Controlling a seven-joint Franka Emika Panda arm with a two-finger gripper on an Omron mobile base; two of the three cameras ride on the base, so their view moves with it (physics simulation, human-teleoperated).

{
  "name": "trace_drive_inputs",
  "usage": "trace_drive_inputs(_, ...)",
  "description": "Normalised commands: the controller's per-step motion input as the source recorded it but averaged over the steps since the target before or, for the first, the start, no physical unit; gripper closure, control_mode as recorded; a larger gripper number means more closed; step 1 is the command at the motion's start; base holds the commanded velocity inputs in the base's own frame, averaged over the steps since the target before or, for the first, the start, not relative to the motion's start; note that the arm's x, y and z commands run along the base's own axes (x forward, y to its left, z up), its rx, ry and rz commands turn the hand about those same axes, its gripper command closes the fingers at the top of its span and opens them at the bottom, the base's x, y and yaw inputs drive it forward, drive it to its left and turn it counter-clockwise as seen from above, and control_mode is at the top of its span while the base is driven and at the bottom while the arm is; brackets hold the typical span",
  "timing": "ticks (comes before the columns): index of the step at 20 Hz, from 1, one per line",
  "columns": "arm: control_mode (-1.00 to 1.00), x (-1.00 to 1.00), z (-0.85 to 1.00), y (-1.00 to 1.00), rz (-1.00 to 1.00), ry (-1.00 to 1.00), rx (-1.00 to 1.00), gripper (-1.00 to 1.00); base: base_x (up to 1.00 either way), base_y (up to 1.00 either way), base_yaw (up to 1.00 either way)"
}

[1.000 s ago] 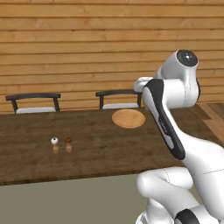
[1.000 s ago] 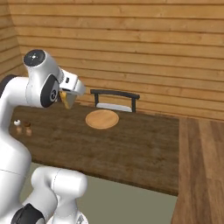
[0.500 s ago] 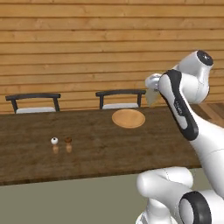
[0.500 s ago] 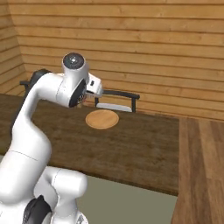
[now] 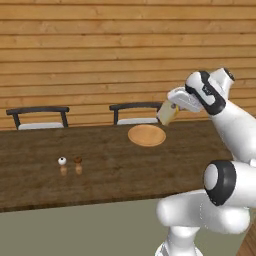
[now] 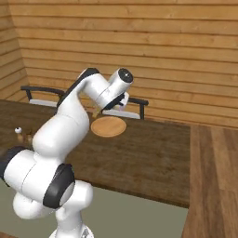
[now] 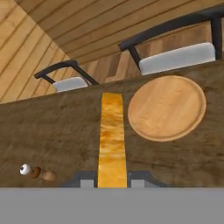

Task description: Start the toaster. Once the lever pops up, take the bread to the plate on the dining counter.

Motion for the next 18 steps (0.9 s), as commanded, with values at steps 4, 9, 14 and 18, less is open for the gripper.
trace_drive_inputs(4,-1.0,0.92,-0.83,0.0,0.18,0.11,0.13,1.0,0.0,0.0,0.0)
trace_drive_inputs(9,-1.0,0.85,-0.63,-0.12,0.17,0.19,0.08,1.0,0.0,0.0,0.0)
trace_drive_inputs(14,-1.0,0.89,-0.2,0.13,0.09,0.22,0.0,1.0,0.0,0.0,0.0)
trace_drive_inputs(18,-1.0,0.47,-0.38,0.21,0.08,0.08,0.0,1.0,0.0,0.0,0.0)
